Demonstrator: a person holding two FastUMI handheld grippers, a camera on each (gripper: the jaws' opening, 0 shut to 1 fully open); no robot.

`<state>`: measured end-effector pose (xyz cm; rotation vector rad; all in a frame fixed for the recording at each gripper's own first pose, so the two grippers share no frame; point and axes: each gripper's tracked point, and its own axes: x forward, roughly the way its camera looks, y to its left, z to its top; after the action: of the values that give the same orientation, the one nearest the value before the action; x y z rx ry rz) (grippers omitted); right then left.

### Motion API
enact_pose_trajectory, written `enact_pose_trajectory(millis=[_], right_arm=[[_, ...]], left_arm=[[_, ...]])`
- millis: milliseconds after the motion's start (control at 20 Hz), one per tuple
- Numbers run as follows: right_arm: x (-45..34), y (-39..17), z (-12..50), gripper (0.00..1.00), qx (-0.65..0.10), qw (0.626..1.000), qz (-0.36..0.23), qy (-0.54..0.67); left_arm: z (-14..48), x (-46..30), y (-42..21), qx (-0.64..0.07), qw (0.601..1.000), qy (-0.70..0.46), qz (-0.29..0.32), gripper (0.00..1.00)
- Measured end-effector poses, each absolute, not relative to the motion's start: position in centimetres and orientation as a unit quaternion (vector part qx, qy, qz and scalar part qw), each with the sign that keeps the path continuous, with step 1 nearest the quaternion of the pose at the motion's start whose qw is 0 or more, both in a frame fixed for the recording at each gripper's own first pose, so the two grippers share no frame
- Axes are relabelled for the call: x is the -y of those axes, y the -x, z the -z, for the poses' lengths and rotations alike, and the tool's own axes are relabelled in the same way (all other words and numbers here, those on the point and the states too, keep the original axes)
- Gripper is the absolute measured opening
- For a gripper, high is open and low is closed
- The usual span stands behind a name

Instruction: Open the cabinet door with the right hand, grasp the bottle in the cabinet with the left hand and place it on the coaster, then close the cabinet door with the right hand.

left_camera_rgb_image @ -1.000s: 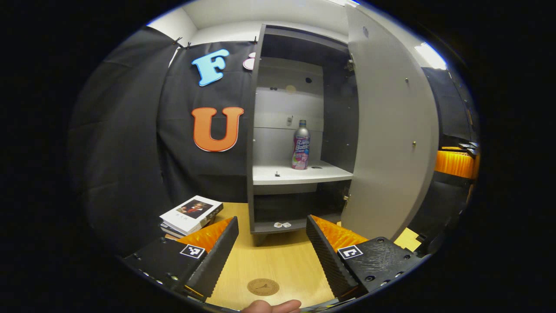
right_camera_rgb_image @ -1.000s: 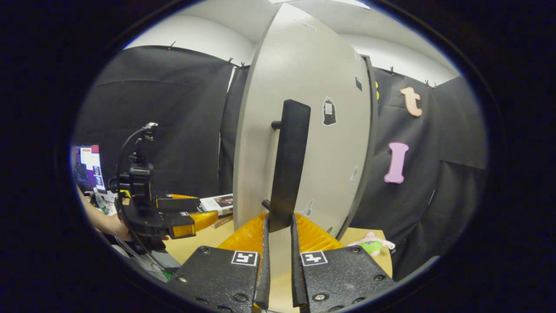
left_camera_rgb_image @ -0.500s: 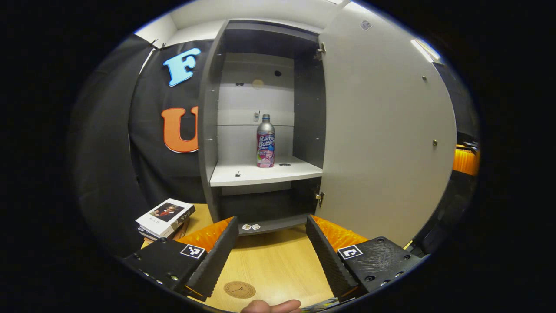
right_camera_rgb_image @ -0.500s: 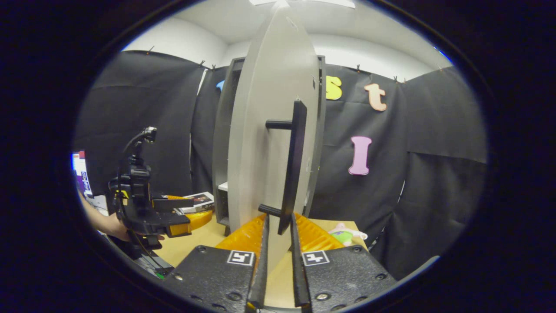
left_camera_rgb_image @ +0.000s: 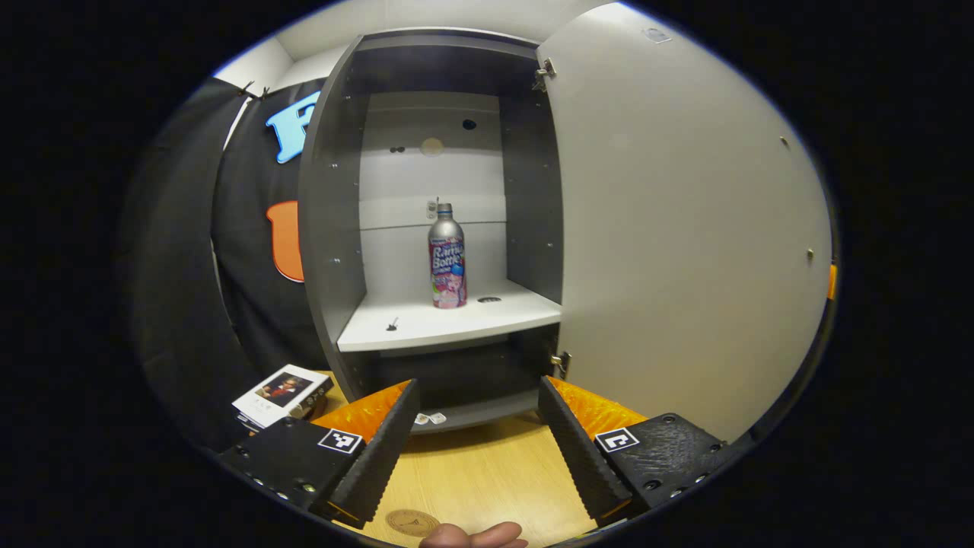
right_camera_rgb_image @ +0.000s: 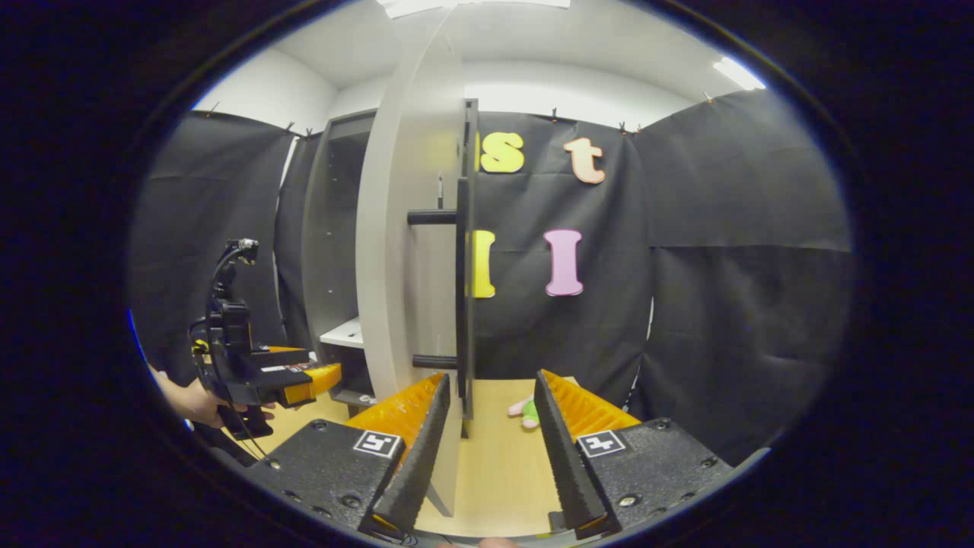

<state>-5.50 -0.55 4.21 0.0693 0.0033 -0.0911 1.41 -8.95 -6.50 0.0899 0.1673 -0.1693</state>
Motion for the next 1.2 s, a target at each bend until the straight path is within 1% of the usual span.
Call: enact_pose_trajectory(millis=[50, 100, 200, 300, 400, 500, 550, 750, 850, 1000, 1100, 1200], right_arm=[[1.4, 5.6, -4.1, 0.77, 0.000, 0.998, 0.049, -0.050], [1.8, 5.6, -4.0, 0.80, 0.001, 0.997, 0.044, -0.068], [1.6, 5.4, -4.4, 1.00, 0.011, 0.994, 0.019, -0.106], [1.7, 5.4, -3.9, 1.00, 0.006, 0.994, 0.016, -0.107], [2.0, 5.3, -3.5, 1.00, -0.001, 0.996, 0.018, -0.093], [1.8, 5.2, -3.3, 1.00, -0.006, 0.996, 0.006, -0.085], [1.8, 5.1, -2.8, 1.00, -0.020, 0.997, 0.002, -0.078], [2.0, 5.0, -2.7, 1.00, -0.028, 0.998, 0.009, -0.052], [2.4, 5.0, -2.7, 1.00, -0.030, 0.999, 0.009, -0.038], [2.6, 5.0, -2.7, 1.00, -0.034, 0.999, 0.012, -0.026], [2.5, 4.8, -2.7, 1.00, -0.036, 0.999, 0.008, -0.029], [2.7, 4.7, -2.8, 1.00, -0.039, 0.999, 0.011, -0.027]], left_arm=[[6.3, 8.5, -2.6, -0.081, 0.994, -0.041, 0.062, 0.96], [6.0, 8.5, -3.6, -0.082, 0.995, -0.033, 0.049, 0.96], [4.9, 9.1, -6.3, -0.073, 0.996, -0.015, 0.042, 0.96], [3.7, 10.2, -9.7, -0.062, 0.997, 0.005, 0.055, 0.96], [2.7, 10.1, -12.7, -0.059, 0.997, 0.013, 0.045, 0.96], [2.3, 10.7, -16.0, -0.052, 0.997, 0.030, 0.043, 0.96], [2.3, 10.9, -17.8, -0.053, 0.997, 0.037, 0.041, 0.96], [2.9, 9.6, -23.2, -0.054, 0.998, 0.033, 0.002, 0.96], [1.4, 9.4, -25.0, -0.033, 0.999, -0.011, -0.006, 0.95], [-2.6, 10.8, -26.4, 0.016, 0.997, -0.068, 0.010, 0.95], [-4.4, 11.6, -27.0, 0.027, 0.997, -0.072, 0.017, 0.94], [-5.3, 12.0, -27.6, 0.033, 0.997, -0.063, 0.008, 0.96]])
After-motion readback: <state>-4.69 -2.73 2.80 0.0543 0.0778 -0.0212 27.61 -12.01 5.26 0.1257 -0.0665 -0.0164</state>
